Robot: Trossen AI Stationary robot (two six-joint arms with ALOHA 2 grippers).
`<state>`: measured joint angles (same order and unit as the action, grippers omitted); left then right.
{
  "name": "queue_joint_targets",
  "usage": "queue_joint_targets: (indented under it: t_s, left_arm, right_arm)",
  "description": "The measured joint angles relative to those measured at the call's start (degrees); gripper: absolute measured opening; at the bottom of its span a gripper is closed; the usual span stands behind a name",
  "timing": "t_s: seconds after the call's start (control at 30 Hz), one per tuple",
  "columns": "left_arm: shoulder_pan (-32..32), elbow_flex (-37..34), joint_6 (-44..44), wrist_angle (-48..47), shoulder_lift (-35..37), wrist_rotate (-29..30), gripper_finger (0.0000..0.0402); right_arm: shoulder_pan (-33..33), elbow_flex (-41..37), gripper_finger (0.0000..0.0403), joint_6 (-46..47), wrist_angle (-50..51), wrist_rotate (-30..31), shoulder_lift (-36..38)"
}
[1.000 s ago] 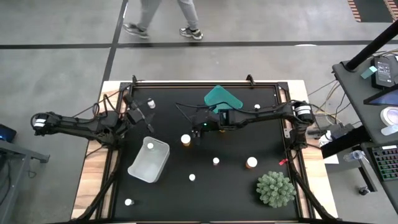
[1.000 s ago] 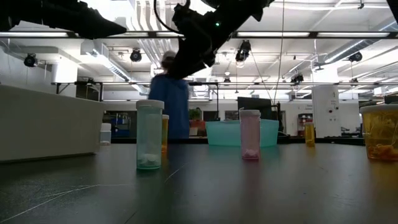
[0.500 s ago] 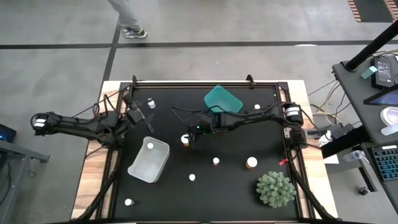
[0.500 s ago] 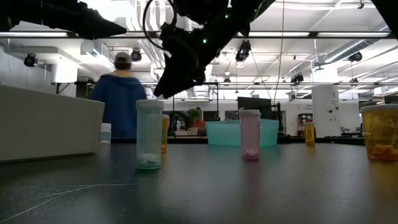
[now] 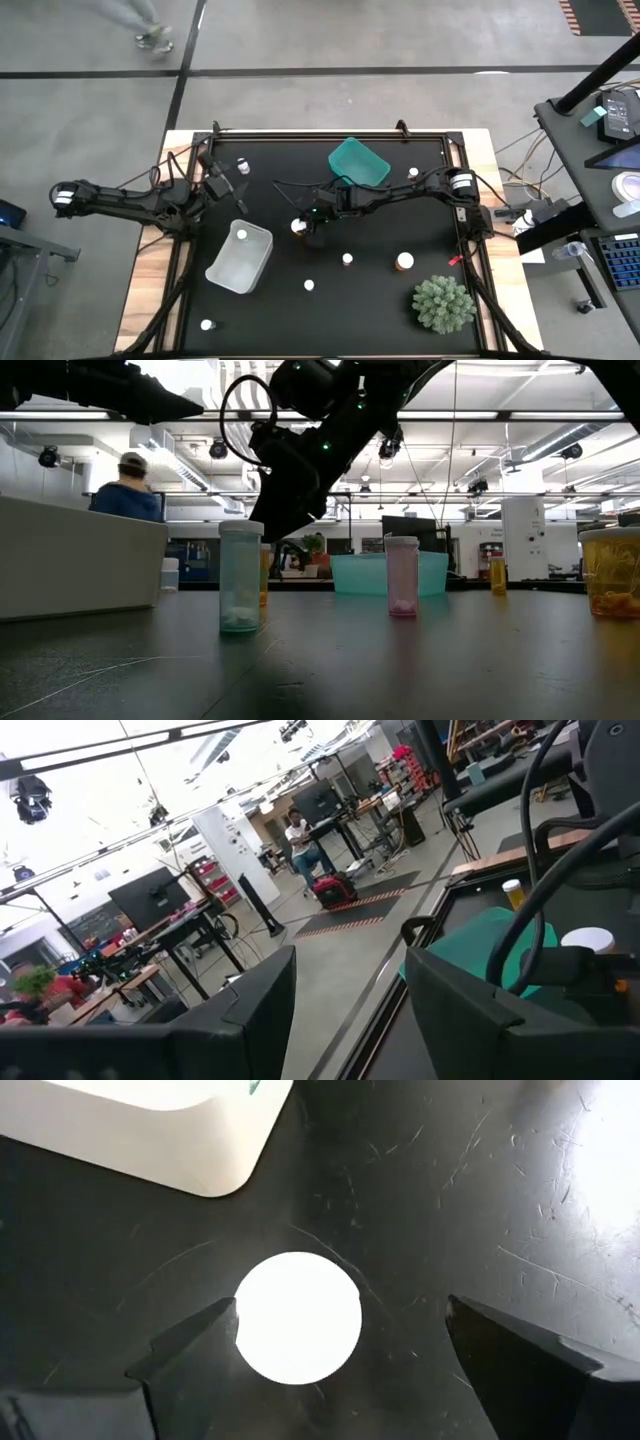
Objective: Pick and place medicine bottles into bin by pill shape (circle, oval)
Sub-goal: Put the middle left orange capsule bottle into the blue bin
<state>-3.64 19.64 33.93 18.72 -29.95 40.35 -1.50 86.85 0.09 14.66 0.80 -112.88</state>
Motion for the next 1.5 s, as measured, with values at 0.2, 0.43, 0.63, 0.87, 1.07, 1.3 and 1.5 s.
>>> queue_joint_targets:
  t_s: [0.2, 0.43, 0.63, 0.87, 1.07, 1.3, 1.5]
  left_arm:
    - [0.0, 0.0, 0.0, 0.0, 0.0, -0.2, 0.0173]
    - [0.0, 0.0, 0.0, 0.0, 0.0, -0.1, 0.0173]
    - [0.0, 0.0, 0.0, 0.0, 0.0, -0.1, 0.0173]
    - [0.0, 0.0, 0.0, 0.0, 0.0, -0.1, 0.0173]
    - [0.0, 0.0, 0.0, 0.0, 0.0, -0.1, 0.0173]
    - [0.0, 0.0, 0.0, 0.0, 0.0, 0.2, 0.0173]
    - [0.0, 0.0, 0.0, 0.0, 0.0, 0.2, 0.0173]
  right_arm:
    - [0.1, 0.0, 0.034, 0.7, 0.0, -1.3, 0.0]
    - [0.1, -0.1, 0.0333, 0.4, -1.2, -1.3, -0.9]
    - [0.5, -0.1, 0.0327, -1.5, -3.7, -0.9, -3.4]
    - [0.7, -0.1, 0.0326, -2.2, -4.3, -0.7, -3.5]
    - [0.8, -0.1, 0.0287, -2.2, -4.5, -0.6, -3.5]
    - [0.7, -0.1, 0.0206, -2.2, -4.5, -0.7, -3.5]
    - [0.7, -0.1, 0.0204, -2.8, -4.2, -0.8, -3.0]
